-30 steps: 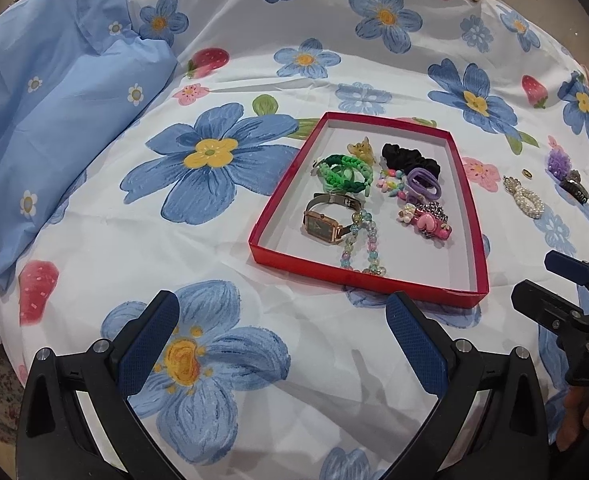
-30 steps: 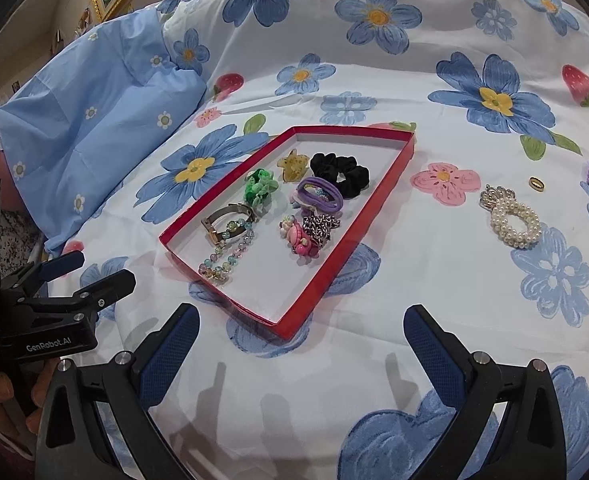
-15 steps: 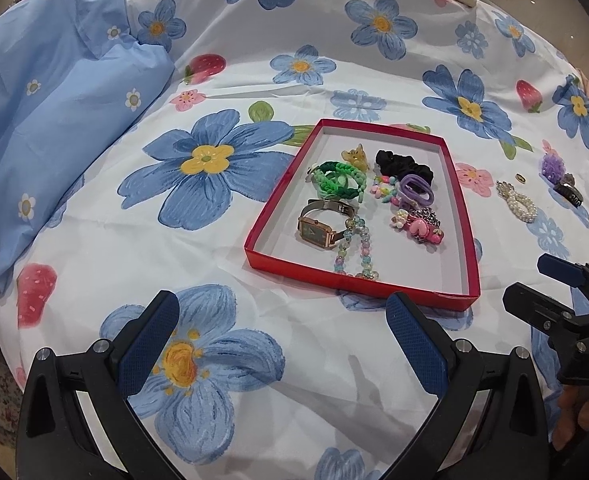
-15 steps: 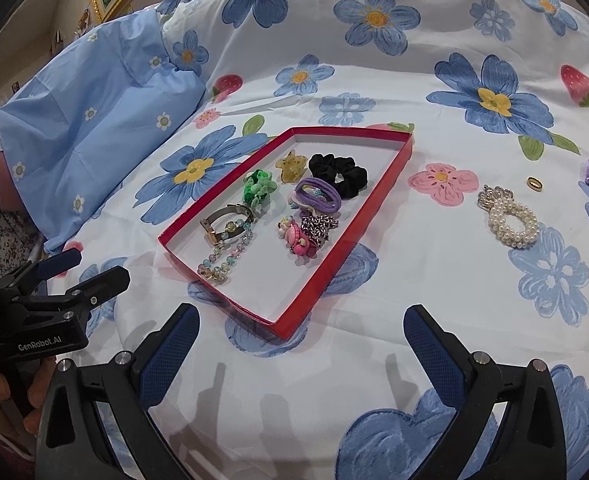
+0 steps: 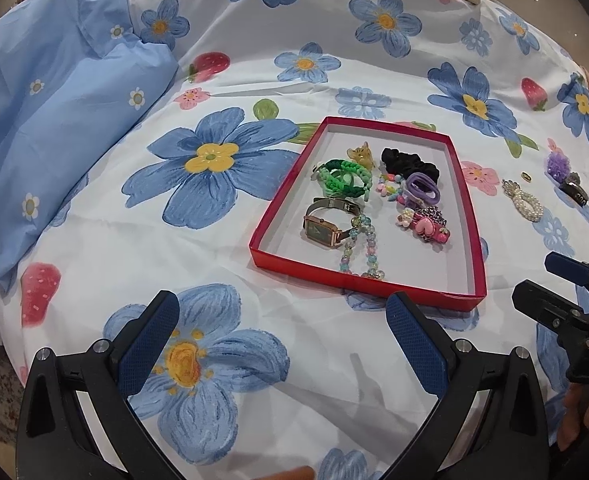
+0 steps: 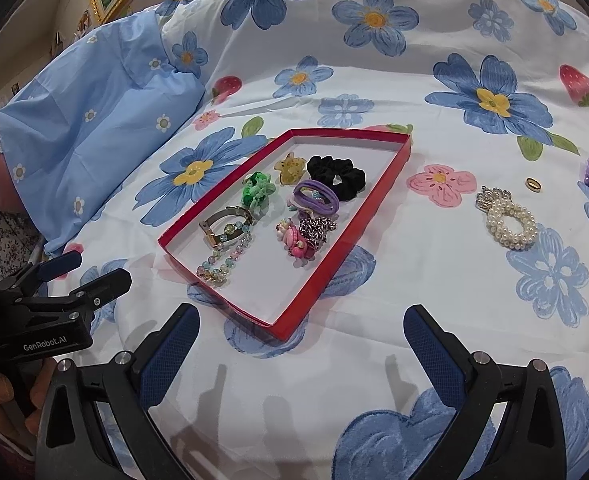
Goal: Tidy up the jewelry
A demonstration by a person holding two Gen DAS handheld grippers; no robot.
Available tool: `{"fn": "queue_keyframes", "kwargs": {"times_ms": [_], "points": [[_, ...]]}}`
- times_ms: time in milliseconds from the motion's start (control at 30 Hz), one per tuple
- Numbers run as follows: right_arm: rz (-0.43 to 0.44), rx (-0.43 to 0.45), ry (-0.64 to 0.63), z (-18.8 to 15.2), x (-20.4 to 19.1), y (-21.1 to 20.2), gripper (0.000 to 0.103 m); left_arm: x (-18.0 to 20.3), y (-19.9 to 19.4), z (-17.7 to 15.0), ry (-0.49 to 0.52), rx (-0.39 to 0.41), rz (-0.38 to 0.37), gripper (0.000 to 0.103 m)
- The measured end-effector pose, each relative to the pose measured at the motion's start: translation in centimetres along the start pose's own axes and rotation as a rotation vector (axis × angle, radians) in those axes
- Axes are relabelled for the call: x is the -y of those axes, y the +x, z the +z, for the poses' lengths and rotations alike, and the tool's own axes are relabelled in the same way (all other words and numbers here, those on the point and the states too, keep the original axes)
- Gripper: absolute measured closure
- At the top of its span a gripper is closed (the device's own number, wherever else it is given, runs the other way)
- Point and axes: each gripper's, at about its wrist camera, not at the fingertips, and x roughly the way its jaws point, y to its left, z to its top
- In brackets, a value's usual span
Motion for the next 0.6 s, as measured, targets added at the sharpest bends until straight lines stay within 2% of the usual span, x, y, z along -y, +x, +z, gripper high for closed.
{"fn": "queue_keyframes", "kwargs": {"times_ms": [600], "points": [[0.003,0.006,0.002,0.05,-0.10,-0.18,0.000,0.21,-0.53,0.12,0.008,0.009,-0.012,0.000]]}}
